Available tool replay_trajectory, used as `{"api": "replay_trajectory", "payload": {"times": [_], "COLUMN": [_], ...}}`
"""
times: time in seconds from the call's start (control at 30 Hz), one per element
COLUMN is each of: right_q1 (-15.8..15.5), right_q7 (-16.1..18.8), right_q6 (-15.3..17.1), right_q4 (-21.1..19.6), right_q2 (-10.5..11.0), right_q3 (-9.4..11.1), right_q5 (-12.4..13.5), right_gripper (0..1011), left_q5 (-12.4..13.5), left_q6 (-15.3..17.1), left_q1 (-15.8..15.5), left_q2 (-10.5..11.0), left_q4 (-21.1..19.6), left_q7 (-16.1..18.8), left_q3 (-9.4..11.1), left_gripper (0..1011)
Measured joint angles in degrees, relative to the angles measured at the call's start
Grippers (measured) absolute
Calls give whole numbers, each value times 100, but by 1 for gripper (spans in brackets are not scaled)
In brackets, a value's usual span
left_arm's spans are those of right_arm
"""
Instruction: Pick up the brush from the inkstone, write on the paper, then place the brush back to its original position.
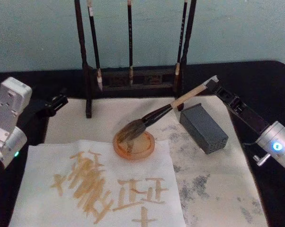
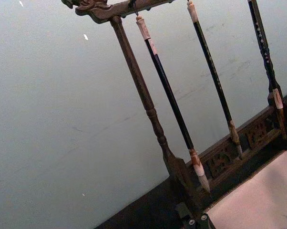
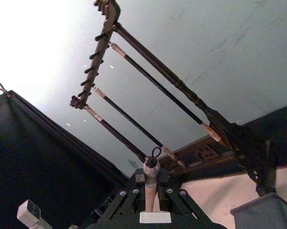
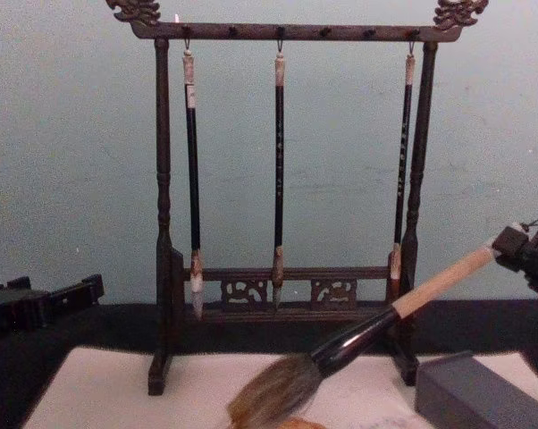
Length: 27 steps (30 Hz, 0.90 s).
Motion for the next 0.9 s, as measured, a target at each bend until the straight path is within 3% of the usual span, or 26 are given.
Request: {"api": "replay_trajectory", "payload": {"times": [0.9], "right_q1": [238], "right_q7": [22], "right_q6": [171], "right_q4": [837], "right_q2": [-255], "right_q3": [-8], "right_q5": [236], "right_gripper": [151], "left_q5": [0], "left_q6": [0], "left_q1": [0], "left_q2": [0], "left_q4": [0], "left_q7": [0], "left_q3": [0], "left_gripper": [1002]}}
